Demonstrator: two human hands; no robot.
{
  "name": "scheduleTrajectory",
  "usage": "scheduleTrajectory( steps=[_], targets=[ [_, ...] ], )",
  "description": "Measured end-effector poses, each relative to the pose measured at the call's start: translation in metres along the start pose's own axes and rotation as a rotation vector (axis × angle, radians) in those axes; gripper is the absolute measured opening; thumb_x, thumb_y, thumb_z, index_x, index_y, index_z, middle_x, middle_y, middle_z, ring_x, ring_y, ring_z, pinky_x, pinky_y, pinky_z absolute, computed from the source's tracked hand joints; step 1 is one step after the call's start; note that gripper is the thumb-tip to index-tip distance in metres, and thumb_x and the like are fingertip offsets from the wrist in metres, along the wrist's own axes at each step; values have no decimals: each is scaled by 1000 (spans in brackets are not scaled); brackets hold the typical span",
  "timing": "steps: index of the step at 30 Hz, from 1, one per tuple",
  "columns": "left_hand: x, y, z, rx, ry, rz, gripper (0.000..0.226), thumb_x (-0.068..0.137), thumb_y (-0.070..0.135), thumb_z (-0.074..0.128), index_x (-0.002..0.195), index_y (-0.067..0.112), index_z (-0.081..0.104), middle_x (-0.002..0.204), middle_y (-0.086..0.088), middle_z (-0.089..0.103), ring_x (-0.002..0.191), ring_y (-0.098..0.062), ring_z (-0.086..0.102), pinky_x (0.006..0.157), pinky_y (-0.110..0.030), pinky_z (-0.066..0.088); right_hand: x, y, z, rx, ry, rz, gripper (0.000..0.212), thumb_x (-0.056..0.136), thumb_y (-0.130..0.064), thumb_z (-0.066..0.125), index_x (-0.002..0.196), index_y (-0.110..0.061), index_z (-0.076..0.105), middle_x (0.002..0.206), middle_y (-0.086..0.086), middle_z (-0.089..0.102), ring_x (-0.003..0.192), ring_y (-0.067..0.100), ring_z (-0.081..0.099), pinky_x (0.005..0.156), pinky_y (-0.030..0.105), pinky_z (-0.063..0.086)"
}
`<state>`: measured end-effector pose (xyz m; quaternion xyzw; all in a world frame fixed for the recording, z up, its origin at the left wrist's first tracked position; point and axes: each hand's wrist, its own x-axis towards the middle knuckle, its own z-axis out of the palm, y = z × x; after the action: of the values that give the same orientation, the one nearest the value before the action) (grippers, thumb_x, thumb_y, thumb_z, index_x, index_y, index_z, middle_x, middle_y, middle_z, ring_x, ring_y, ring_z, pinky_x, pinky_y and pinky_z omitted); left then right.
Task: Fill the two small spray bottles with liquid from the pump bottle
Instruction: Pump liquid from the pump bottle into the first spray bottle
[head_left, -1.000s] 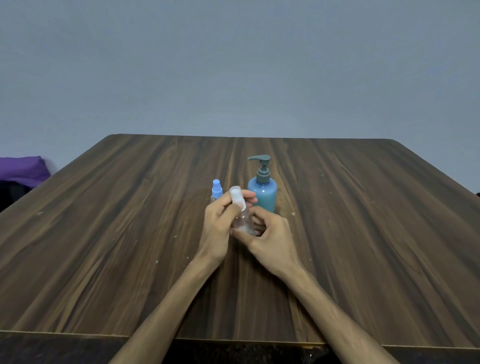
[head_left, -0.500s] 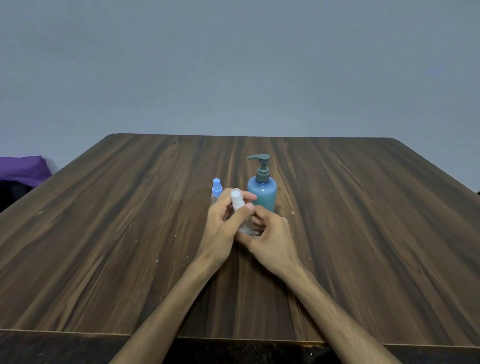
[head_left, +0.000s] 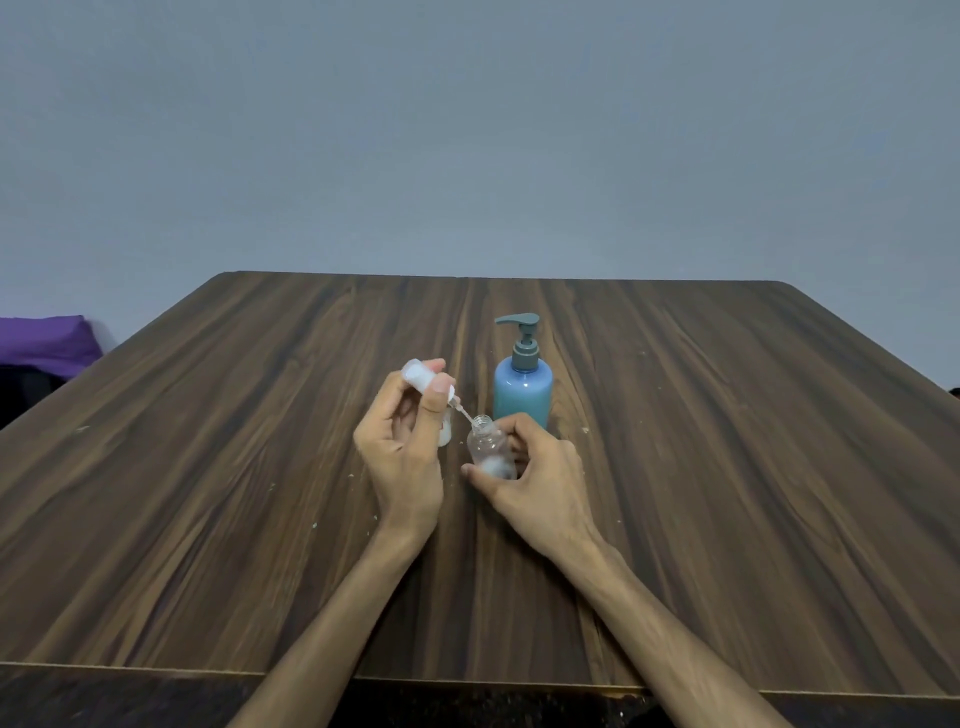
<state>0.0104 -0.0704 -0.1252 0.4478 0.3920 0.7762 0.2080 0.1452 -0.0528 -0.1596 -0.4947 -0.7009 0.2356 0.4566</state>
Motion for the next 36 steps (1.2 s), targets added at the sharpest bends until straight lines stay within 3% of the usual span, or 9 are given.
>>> scheduleTrajectory(
  steps=[3, 5, 8, 14, 19, 22, 26, 31, 36],
  targets=[
    [4, 4, -1, 0, 70, 30, 19, 103, 10, 62, 91, -2, 67, 99, -17, 71, 87, -9, 66, 81, -20, 50, 0, 2, 1, -40, 22, -3, 31, 75, -36, 87, 97, -31, 66, 84, -17, 75, 82, 2, 72, 71, 26, 57],
    [7, 4, -3, -31, 123, 11, 16, 104, 12, 60, 97, 2, 71, 83, -2, 68, 75, -4, 62, 75, -19, 50, 0, 4, 2, -62, 29, -5, 31, 75, -35, 87, 97, -30, 65, 83, -16, 74, 80, 3, 71, 70, 25, 56],
    [12, 1, -7, -72, 187, -10, 17, 106, 14, 58, 102, 5, 72, 74, 14, 68, 70, -8, 59, 76, -28, 50, 1, 5, 1, -79, 30, -18, 31, 75, -34, 87, 97, -30, 65, 82, -15, 74, 78, 3, 70, 66, 16, 51],
    [16, -4, -13, -63, 228, 10, 17, 99, 8, 61, 92, -7, 65, 86, 11, 72, 67, -17, 60, 75, -32, 52, 1, 5, 1, -96, 95, 9, 32, 75, -36, 87, 94, -32, 62, 79, -18, 71, 74, 3, 69, 64, 14, 48],
    [8, -9, -16, 100, 42, 66, 3, 95, 1, 69, 97, 0, 67, 84, -9, 70, 71, -19, 67, 71, -27, 53, -1, -1, -3, -107, 185, -1, 34, 76, -44, 85, 93, -36, 57, 74, -20, 69, 67, 1, 66, 62, 25, 51],
    [3, -17, -19, 302, -70, 115, 12, 89, 1, 77, 91, 11, 70, 90, -3, 74, 81, -21, 73, 75, -35, 58, -2, -4, -5, -86, 245, -33, 35, 76, -52, 80, 91, -36, 53, 70, -18, 69, 62, 3, 65, 59, 26, 48],
    [-9, -22, -26, 541, -225, 155, 23, 78, -1, 84, 88, 14, 71, 88, 8, 74, 81, -10, 72, 74, -23, 57, -2, -2, 0, -51, 254, -57, 41, 74, -60, 74, 94, -27, 61, 72, -12, 72, 62, 9, 66, 61, 38, 55],
    [-23, -29, -33, 724, -362, 106, 24, 74, -1, 74, 79, 16, 59, 76, 11, 62, 71, -10, 62, 61, -10, 42, -1, -1, 7, -14, 184, -79, 40, 74, -57, 80, 92, -28, 60, 76, -15, 73, 66, 2, 67, 62, 31, 57],
    [-24, -29, -32, 758, -421, 80, 18, 73, 21, 66, 80, 26, 51, 80, 10, 57, 71, -13, 57, 59, -29, 47, -2, 3, 11, -17, 176, -126, 37, 79, -57, 83, 90, -32, 58, 84, -14, 64, 77, 8, 65, 63, 35, 57]
  ],
)
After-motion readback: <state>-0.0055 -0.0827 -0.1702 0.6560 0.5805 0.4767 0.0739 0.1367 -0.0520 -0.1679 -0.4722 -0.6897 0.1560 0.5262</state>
